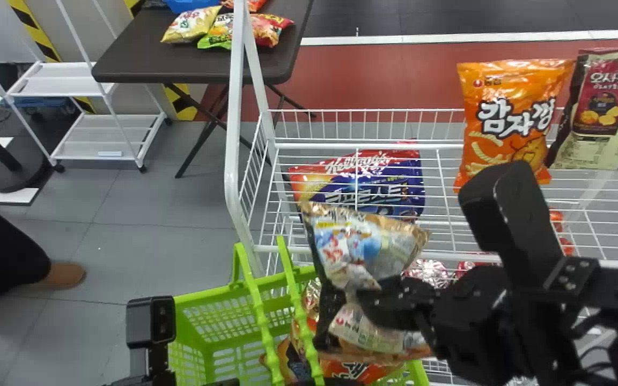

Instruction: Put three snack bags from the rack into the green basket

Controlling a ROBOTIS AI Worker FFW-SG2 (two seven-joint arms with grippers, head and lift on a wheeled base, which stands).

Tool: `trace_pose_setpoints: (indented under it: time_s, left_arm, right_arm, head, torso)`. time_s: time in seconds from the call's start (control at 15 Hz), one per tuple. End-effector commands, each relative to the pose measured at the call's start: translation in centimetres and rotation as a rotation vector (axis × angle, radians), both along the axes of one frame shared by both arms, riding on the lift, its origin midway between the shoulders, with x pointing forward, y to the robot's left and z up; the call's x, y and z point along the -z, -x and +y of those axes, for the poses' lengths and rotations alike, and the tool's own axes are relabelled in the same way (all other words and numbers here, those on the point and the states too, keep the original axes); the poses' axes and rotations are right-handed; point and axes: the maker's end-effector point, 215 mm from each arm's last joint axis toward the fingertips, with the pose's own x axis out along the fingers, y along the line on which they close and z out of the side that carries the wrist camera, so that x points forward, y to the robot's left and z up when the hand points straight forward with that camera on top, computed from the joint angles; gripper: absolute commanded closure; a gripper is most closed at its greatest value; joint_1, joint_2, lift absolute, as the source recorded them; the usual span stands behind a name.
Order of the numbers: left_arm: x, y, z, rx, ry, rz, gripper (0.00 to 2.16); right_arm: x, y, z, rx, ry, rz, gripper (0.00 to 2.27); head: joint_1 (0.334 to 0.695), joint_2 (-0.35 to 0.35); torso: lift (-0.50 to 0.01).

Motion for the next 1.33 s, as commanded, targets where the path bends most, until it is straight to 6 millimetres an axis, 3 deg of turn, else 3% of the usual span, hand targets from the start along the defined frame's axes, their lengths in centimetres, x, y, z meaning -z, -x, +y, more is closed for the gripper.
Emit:
trace_pose_setpoints:
  time_s: [0.0,0.13,0.2,0.27,0.33,0.4,0.67,0.93,1.07,1.27]
  left_arm:
    - [-0.5,0.0,-0.3,0.009,0.017,0.003,2.15]
    - [-0.8,0.0,-0.3,0.009,0.031,0.002,2.15]
    - [-0.9,0.0,-0.2,0.008,0.032,0.001,2.15]
    - [-0.8,0.0,-0.2,0.007,0.031,0.002,2.15]
    - [-0.8,0.1,-0.1,0.006,0.03,0.006,2.15]
    - [-0.8,0.1,-0.1,0.006,0.03,0.006,2.15]
    - [-0.7,0.1,-0.1,0.004,0.031,0.005,2.15]
    - [-0.6,0.0,0.3,-0.004,0.027,0.009,2.15]
    - [-0.5,0.0,0.5,-0.009,0.025,0.01,2.15]
    - [-0.5,0.0,0.6,-0.01,0.026,0.009,2.15]
  right_arm:
    - [2.6,1.8,0.9,-0.032,0.014,0.075,2.25]
    - [5.1,3.0,1.4,-0.05,0.041,0.136,2.19]
    - [6.1,3.3,1.4,-0.057,0.056,0.152,1.95]
    - [6.8,3.7,1.5,-0.062,0.064,0.17,1.3]
    - [7.3,4.0,1.5,-0.064,0.068,0.184,0.38]
    - [7.6,4.3,1.5,-0.068,0.066,0.197,0.0]
    - [6.8,5.1,1.7,-0.081,0.009,0.237,0.06]
    - [3.8,5.4,1.6,-0.087,-0.129,0.293,0.06]
    - [2.4,4.4,0.7,-0.061,-0.166,0.279,0.06]
    - [1.9,2.0,-2.1,0.014,-0.161,0.245,0.06]
  head:
    - [0.695,0.172]
    - [0.695,0.191]
    - [0.695,0.201]
    - [0.695,0.218]
    - [0.695,0.225]
    - [0.695,0.228]
    - [0.695,0.245]
    - [0.695,0.255]
    - [0.695,0.259]
    - [0.695,0.23]
  torso:
    - [0.0]
    - [0.0]
    - [0.0]
    - [0.0]
    - [0.0]
    - [0.0]
    - [0.0]
    - [0.0]
    - [0.0]
    - [0.0]
